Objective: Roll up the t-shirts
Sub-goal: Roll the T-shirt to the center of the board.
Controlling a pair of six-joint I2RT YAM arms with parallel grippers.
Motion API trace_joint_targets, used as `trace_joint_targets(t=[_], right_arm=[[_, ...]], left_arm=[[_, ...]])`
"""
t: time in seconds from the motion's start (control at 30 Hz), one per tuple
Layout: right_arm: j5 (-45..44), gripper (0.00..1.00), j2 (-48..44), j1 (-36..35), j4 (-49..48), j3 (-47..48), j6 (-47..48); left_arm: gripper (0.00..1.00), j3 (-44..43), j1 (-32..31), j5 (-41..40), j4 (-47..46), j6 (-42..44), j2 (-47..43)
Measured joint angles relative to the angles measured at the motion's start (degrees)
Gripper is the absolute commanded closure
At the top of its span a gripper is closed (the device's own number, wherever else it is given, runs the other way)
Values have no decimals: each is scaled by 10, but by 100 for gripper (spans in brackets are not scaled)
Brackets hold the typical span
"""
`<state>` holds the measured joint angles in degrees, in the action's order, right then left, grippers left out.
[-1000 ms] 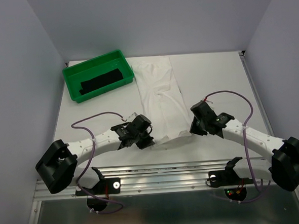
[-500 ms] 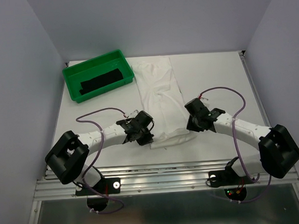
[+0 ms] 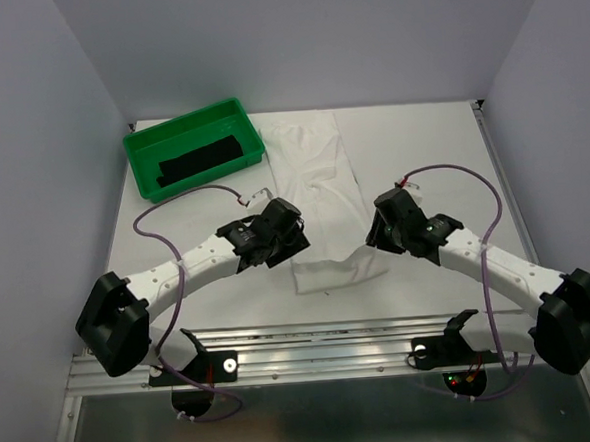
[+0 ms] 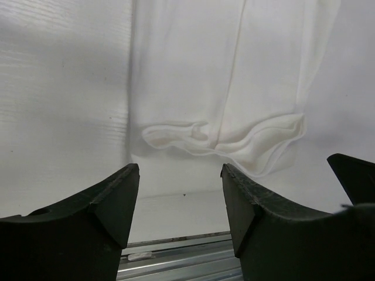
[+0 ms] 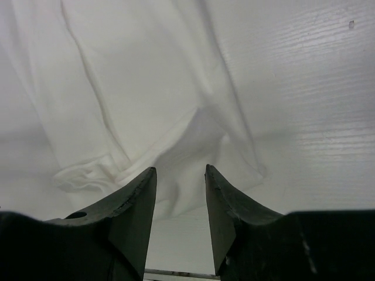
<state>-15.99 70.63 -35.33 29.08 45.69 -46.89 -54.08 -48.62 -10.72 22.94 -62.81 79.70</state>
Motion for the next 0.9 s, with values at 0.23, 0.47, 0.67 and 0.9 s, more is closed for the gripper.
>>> trace_joint_targets(t=[0.23,0.47,0.67,0.9], right_arm=[[25,69,-89,0,7,-33,-10],[59,94,-110,-4,14,-80,-20],[113,96,-77,-22,-9,-89,-14],[127,96,6,-38,-30,-61,3]], left_arm=[[74,-2,-47,-21,22,3,-34],[100,28,-117,20,-26,-13,-23],[100,39,-113,33,-52,-18,20],[100,50,-85,37,-78,-17,29]])
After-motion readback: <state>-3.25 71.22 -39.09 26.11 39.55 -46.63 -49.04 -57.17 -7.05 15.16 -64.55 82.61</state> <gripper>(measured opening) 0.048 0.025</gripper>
